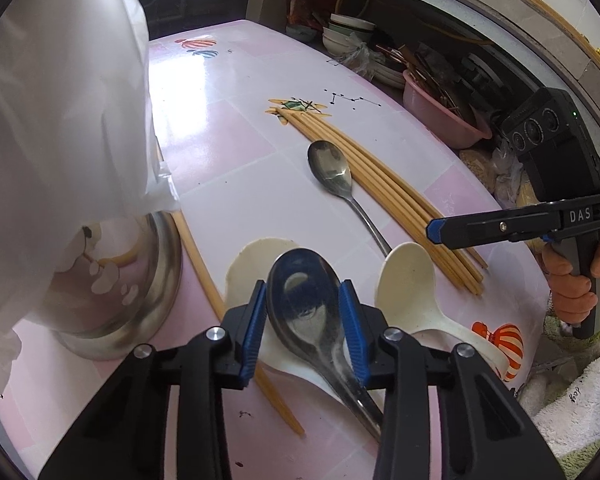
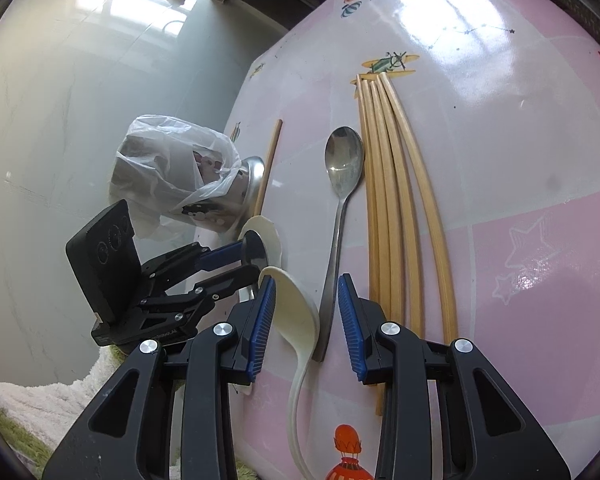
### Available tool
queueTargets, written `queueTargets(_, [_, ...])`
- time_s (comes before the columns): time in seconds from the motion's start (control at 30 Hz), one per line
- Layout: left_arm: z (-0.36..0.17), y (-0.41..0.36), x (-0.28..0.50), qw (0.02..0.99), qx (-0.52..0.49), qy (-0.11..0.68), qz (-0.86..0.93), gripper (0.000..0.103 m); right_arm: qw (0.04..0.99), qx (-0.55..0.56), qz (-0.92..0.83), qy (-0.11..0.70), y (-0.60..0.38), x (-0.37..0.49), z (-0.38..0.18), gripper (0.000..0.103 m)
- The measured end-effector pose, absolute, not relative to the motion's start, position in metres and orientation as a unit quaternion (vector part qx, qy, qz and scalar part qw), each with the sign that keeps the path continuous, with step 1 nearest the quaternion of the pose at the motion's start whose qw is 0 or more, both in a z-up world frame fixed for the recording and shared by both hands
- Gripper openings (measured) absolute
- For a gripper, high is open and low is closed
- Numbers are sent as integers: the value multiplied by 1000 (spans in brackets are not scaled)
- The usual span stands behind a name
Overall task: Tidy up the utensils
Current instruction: 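Close the left gripper on the large steel spoon handle, then carry the steel spoon into the cloth-covered holder with the left gripper while the right holds the ladle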
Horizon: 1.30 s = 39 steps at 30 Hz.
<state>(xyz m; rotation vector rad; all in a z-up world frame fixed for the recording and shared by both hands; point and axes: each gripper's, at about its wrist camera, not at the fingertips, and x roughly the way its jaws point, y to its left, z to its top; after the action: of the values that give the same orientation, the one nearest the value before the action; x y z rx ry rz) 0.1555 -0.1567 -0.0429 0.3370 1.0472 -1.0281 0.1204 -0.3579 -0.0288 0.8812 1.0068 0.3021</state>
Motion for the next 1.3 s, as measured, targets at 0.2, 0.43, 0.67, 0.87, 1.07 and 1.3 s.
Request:
queueTargets(0.2, [-44,-157,155,739,166,469,-455,15,781,385,140,471,-359,121,-19,26])
queueTargets(0.43, [-37,-146,156,753,144,455,-453,3,785,345,170,485,-351,134,-10,25])
queueTargets(0.67, [-30,-137,149,757,129,443,-463,1,797,221,221,518,-325,156,-5,31])
queueTargets(0.87, [-25,-131,144,763,114,434,-466,1,789,144,259,538,-304,171,-10,31])
queueTargets(1.07, [-14,-125,137,774,105,419,-463,1,781,105,274,551,-290,184,-17,25])
queueTargets(1.3, [5,-108,128,795,85,399,-449,1,781,90,271,555,-278,184,-17,3])
